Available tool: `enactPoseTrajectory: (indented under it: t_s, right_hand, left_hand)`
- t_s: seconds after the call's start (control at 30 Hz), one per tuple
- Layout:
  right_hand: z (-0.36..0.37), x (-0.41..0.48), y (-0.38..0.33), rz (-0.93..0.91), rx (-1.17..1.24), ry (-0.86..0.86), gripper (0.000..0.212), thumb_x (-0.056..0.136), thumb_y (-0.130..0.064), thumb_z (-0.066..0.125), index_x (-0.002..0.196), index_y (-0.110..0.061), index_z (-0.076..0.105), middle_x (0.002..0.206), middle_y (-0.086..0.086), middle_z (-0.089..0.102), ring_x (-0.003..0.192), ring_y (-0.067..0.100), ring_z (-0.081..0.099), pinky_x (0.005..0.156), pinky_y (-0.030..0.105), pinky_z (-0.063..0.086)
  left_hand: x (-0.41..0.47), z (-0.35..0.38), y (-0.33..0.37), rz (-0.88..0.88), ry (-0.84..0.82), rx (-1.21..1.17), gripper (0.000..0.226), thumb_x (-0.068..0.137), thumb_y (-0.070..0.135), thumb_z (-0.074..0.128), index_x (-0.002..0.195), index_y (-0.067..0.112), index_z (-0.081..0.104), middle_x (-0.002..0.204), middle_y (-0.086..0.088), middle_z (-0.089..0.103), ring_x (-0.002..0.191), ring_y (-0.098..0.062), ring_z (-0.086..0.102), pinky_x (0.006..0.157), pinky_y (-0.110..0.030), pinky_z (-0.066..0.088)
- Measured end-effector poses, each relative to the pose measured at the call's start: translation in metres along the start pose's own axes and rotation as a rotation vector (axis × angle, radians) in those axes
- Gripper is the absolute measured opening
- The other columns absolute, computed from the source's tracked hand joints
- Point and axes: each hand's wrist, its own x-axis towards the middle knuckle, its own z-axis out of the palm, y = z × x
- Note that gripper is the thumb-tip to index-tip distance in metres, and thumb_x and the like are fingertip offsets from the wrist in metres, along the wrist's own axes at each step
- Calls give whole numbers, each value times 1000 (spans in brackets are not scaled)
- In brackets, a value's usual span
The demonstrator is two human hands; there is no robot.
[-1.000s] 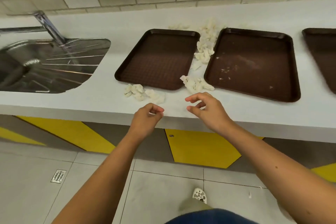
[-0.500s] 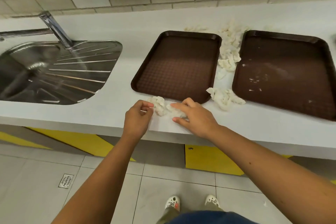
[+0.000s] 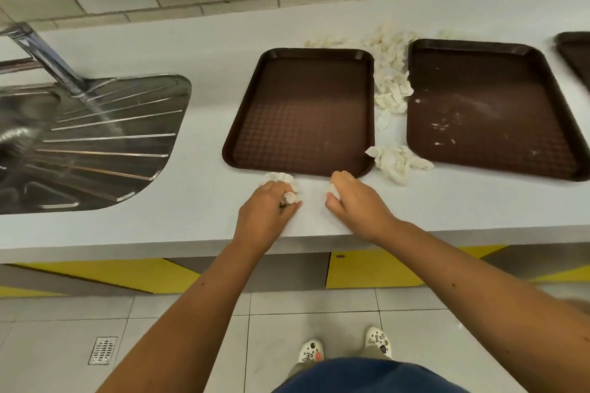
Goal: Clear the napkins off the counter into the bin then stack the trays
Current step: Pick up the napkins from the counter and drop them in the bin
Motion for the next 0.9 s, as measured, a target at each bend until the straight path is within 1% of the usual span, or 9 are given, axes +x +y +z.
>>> enactPoseTrajectory:
  t_s: [0.1, 0.23, 0.33, 0.43, 0.5, 0.6, 0.73, 0.83, 0.9]
  right_hand:
    - [-11, -11, 5, 93, 318, 64, 11, 99, -23, 42, 96, -14, 37, 79, 9, 53, 64, 22, 51, 55, 35, 37]
    - [-24, -28, 11, 149, 447, 119, 22, 101, -35, 41, 119, -22, 41, 109, -12, 50, 85, 4, 54, 72, 20, 43]
    - [-35, -46, 21, 192, 411, 167, 31, 98, -52, 37, 95, -24, 50, 91, -5, 60, 79, 11, 56, 70, 31, 44]
    - [-52, -72, 37, 283, 450, 271, 47, 99, -53, 30, 69, -18, 38, 63, -3, 44, 60, 13, 41, 60, 32, 34]
    - [-63, -89, 53, 358, 472, 307, 52, 102, -48, 30, 62, -15, 32, 59, 0, 34, 55, 13, 31, 59, 32, 27]
    - [-84, -123, 83, 420, 439, 329, 53, 103, -43, 29, 60, -12, 31, 58, 5, 32, 54, 16, 30, 59, 33, 26]
    - [-112, -176, 129, 506, 345, 375, 44, 104, -40, 28, 68, -18, 39, 63, -2, 41, 59, 14, 39, 58, 30, 31]
    - [-128, -223, 175, 591, 345, 346, 28, 105, -29, 32, 87, -21, 51, 73, -4, 52, 67, 15, 50, 65, 32, 39]
    - [-140, -260, 206, 640, 368, 320, 22, 104, -26, 32, 102, -21, 53, 76, -11, 53, 66, 9, 49, 62, 29, 39]
  left_hand:
    - [0, -5, 13, 122, -64, -152, 10, 99, 30, 48, 101, 24, 56, 98, 7, 63, 89, -13, 60, 74, -28, 47]
    - [-3, -10, 46, 187, -114, -307, 15, 101, 29, 37, 96, 22, 49, 86, 6, 58, 79, -10, 56, 72, -35, 48]
    - [3, -8, 69, 178, -123, -363, 23, 94, 39, 35, 86, 20, 45, 70, 3, 52, 66, -17, 51, 65, -45, 46]
    - [10, 1, 98, 218, -149, -333, 37, 97, 48, 38, 75, 19, 43, 62, 5, 48, 61, -17, 47, 61, -41, 43]
    - [13, 10, 118, 239, -158, -345, 44, 102, 46, 32, 70, 16, 44, 63, 3, 49, 64, -18, 48, 64, -40, 40]
    - [16, 34, 160, 301, -206, -308, 52, 105, 37, 24, 73, 6, 51, 69, -5, 56, 72, -23, 53, 70, -37, 39]
    - [14, 72, 221, 464, -223, -238, 54, 106, 34, 23, 71, 2, 51, 70, -10, 58, 71, -26, 52, 67, -35, 38]
    - [4, 102, 274, 540, -238, -193, 50, 103, 34, 22, 62, 12, 41, 63, -6, 48, 65, -27, 48, 62, -33, 31]
    - [-5, 128, 314, 546, -254, -213, 48, 95, 37, 19, 65, 8, 43, 64, -8, 50, 68, -30, 50, 62, -34, 30]
